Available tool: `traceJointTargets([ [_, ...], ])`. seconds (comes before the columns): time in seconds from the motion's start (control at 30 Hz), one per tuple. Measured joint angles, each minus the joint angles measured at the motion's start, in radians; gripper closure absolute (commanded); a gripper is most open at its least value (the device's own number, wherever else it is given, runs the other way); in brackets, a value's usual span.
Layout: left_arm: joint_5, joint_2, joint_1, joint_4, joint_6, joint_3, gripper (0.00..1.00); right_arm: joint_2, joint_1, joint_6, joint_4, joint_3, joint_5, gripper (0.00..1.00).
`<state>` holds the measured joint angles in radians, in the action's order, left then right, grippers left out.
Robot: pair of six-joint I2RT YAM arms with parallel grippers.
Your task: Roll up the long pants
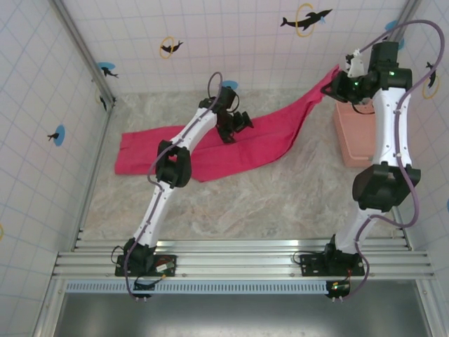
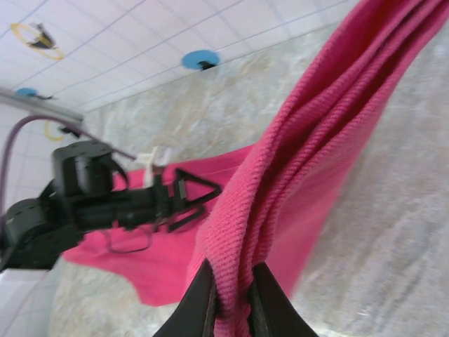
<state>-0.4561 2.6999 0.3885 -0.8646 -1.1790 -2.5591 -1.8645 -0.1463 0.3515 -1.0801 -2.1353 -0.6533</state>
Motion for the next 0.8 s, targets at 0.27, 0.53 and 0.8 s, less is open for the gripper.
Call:
traceJointTargets([
  [0.27,-0.058,0.039,0.002,0.159,-0.127,-0.03,0.03,0.0,0.194,0.038,0.023,0.0,-0.05,1.0],
  [0.53,-0.076,-0.113,-0.138,0.119,0.027,0.12,0.02,-0.075,0.325,0.144,0.105,-0.11,-0.049,1.0],
  [0.8,0.06,-0.721,-0.626,0.062,0.252,0.659,0.03,-0.294,0.522,0.251,0.173,-0.385,-0.046,1.0],
])
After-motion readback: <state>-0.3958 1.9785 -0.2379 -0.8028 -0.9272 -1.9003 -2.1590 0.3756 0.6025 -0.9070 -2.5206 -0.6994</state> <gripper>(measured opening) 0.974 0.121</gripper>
